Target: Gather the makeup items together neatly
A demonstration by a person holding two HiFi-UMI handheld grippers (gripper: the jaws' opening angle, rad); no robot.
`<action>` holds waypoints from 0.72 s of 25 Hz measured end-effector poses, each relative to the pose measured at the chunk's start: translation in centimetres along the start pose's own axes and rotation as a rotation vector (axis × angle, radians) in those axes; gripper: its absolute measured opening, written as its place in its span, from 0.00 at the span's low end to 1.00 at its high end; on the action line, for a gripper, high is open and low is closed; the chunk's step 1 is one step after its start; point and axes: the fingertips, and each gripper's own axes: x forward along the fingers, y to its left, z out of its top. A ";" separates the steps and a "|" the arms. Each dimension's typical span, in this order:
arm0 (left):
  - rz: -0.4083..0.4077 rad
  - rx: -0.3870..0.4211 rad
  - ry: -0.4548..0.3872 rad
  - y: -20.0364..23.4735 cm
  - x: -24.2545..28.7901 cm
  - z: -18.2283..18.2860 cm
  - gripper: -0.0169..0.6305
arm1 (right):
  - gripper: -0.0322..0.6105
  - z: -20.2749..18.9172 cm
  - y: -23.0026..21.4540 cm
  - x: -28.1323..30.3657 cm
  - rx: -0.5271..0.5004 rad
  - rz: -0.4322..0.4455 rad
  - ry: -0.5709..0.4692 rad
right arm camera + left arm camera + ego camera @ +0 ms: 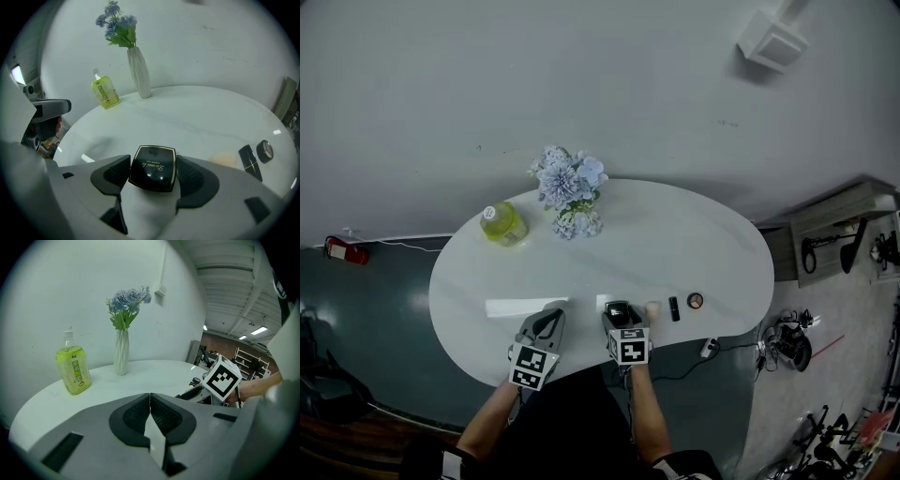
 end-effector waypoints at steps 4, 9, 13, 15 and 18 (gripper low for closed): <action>0.003 0.010 -0.019 -0.3 -0.8 0.9 0.06 | 0.50 1.0 0.1 -1.4 -0.004 -0.010 -0.030; 0.004 0.036 -0.060 -0.8 -2.1 2.8 0.06 | 0.50 3.9 0.6 -4.7 -0.037 -0.030 -0.119; -0.001 0.058 -0.100 -1.3 -3.3 4.1 0.06 | 0.50 6.4 1.1 -8.7 -0.050 -0.045 -0.232; -0.001 0.069 -0.123 -1.7 -4.0 4.9 0.06 | 0.50 7.6 1.4 -10.9 -0.046 -0.055 -0.299; -0.003 0.085 -0.161 -2.3 -5.2 6.2 0.06 | 0.49 9.0 1.9 -14.4 -0.053 -0.078 -0.403</action>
